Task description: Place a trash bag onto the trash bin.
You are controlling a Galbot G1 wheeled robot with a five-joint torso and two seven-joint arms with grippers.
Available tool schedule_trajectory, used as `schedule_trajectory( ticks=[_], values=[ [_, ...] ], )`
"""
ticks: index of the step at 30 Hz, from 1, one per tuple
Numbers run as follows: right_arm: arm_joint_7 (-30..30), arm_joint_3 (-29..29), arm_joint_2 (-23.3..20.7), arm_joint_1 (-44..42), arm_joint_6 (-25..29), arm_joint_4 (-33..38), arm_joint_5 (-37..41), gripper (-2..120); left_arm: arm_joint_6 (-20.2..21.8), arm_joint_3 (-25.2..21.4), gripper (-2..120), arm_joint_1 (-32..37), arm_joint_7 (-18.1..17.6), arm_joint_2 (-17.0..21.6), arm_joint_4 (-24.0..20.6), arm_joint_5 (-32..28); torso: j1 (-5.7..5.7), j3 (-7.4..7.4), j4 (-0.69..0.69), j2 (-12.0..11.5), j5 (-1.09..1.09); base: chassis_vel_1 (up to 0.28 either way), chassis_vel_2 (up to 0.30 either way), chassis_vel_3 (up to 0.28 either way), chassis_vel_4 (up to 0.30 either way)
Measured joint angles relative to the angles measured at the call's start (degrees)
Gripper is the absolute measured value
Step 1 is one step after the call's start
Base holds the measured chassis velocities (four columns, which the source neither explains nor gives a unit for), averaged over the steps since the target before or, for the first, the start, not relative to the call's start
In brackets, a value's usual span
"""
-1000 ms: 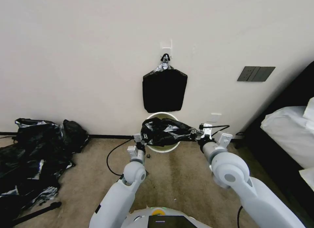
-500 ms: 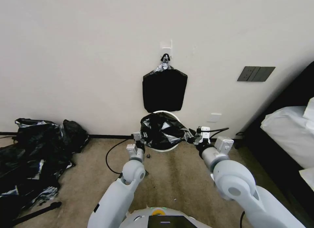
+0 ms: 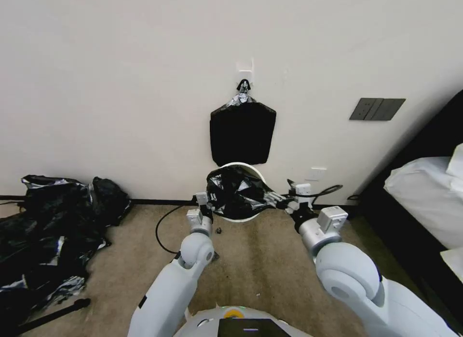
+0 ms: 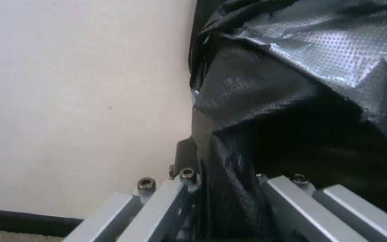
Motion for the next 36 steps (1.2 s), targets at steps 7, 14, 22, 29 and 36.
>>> schedule_trajectory(
  ticks=[7,14,22,29,36],
  values=[
    [-12.50,-6.57,-3.21,7.84,0.03,-1.98,-5.41,100,0.09,0.54,1,-0.30,0.46,1.24,-0.43,2.58,0.00,0.00,0.00,0.00,-0.01,0.000,0.000,0.000,0.000],
    [-24.07,-13.99,-4.57,13.88,-1.93,-8.68,-18.28,98,-0.15,1.16,1,-0.54,2.00,1.70,-0.91,8.05,0.00,0.00,0.00,0.00,0.01,0.000,0.000,0.000,0.000],
    [-26.12,-20.18,-5.31,18.90,-4.04,-11.95,-22.08,92,-0.19,1.67,1,-0.61,2.56,1.76,-2.03,11.31,0.00,0.00,-0.01,0.00,0.00,0.000,0.000,0.000,0.000],
    [-23.10,-22.28,-2.93,21.43,-4.67,-14.51,-21.82,90,-0.34,1.98,1,-0.11,2.71,1.69,-3.32,13.04,0.00,0.00,0.00,0.00,0.00,0.000,0.000,0.000,0.000],
    [-22.20,-22.75,-2.00,22.59,-5.09,-15.95,-22.97,84,-0.60,2.61,1,0.03,3.04,1.70,-3.97,14.11,0.00,0.00,0.00,0.00,0.00,0.000,0.000,0.000,0.000]
  ],
)
